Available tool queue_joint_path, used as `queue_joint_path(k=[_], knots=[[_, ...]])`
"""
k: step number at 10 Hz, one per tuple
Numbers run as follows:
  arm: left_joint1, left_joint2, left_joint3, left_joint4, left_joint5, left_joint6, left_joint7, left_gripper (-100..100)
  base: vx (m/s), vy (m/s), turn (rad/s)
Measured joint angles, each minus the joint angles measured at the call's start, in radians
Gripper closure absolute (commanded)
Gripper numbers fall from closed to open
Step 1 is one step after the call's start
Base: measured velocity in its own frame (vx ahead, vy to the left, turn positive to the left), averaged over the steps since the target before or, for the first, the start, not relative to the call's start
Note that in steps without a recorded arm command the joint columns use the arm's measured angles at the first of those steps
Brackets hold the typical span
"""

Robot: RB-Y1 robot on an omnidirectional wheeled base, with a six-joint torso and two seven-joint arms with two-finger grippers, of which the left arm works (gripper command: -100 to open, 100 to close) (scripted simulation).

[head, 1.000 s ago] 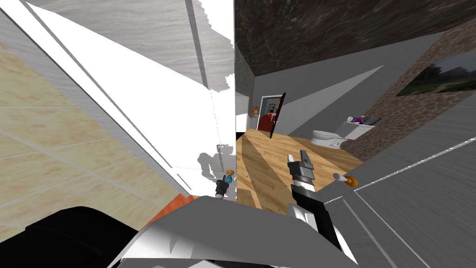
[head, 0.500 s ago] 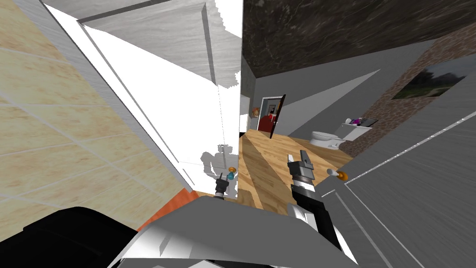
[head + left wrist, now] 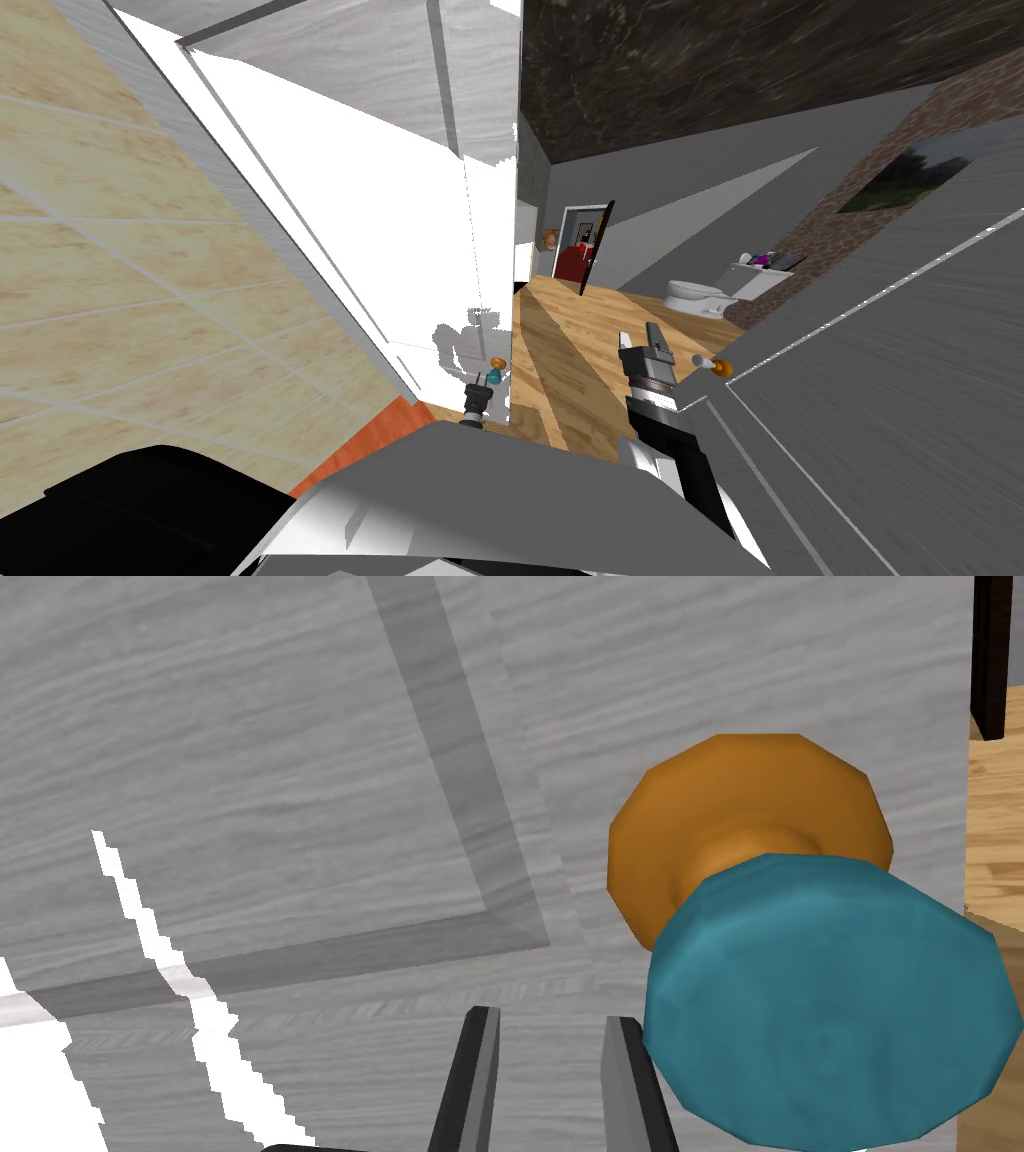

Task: Push the door open

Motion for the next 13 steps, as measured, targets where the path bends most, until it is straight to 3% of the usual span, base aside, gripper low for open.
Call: queue_joint_path(k=[1,3,4,6,7,8,10,12,13], knots=[[0.002,0.008,-0.007,-0.017,0.018,0.008,0.024,-100,-0.096,-0.02,-0.007],[-0.012,0.005,-0.018,-0.012,0.041,0.012,0.061,-100,-0.069,-0.009,-0.011],[-0.023,0.006,-0.025,0.004,0.049,0.004,0.087,-100,-0.072,-0.004,-0.006],[-0.022,0.017,-0.038,-0.012,0.076,0.005,0.133,-100,-0.09,-0.003,0.004],[-0.036,0.014,-0.045,0.005,0.086,-0.006,0.16,-100,-0.112,0.009,-0.009],[-0.023,0.022,-0.051,-0.02,0.098,-0.003,0.176,-100,-0.101,-0.006,-0.009],[-0.033,0.029,-0.059,-0.015,0.118,-0.005,0.214,-100,-0.085,-0.015,0.001],[-0.039,0.029,-0.061,-0.012,0.13,-0.006,0.233,-100,-0.033,0.007,-0.002],[-0.055,0.024,-0.066,0.023,0.125,-0.025,0.251,-100,0.0,0.0,0.0]])
